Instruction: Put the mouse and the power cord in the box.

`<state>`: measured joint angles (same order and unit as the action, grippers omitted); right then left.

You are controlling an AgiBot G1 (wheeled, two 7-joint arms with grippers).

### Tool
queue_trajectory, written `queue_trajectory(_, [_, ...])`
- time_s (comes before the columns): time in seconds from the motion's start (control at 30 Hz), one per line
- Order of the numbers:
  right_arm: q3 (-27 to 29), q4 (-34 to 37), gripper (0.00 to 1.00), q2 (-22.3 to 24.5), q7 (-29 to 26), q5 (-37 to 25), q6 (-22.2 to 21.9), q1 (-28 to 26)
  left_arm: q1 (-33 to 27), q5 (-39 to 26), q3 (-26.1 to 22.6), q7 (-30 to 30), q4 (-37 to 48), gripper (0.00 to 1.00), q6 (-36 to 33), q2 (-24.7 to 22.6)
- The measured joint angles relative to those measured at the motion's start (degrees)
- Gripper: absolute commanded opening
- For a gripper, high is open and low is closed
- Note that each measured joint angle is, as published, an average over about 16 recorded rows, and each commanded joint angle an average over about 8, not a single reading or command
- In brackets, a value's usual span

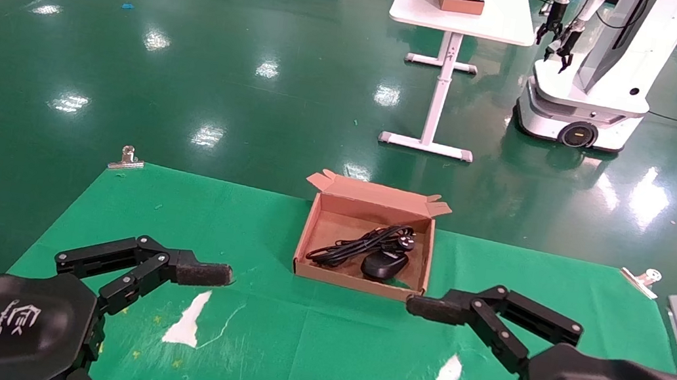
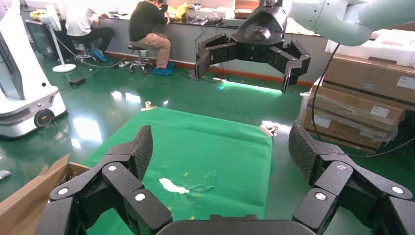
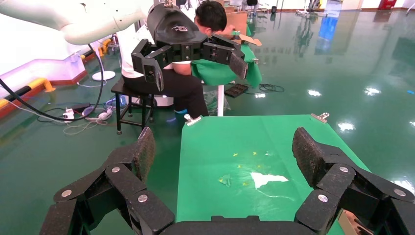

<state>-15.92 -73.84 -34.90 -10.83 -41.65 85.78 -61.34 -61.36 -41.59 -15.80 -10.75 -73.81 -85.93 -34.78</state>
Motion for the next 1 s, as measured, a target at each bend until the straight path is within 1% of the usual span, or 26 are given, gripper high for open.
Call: queue_trajectory(1.0, [-0.13, 0.39, 1.0, -0.15, 0.2, -0.27, -0.14, -0.28, -0.17, -0.24, -0.19, 0.0, 0.23, 1.0, 0.24, -0.21])
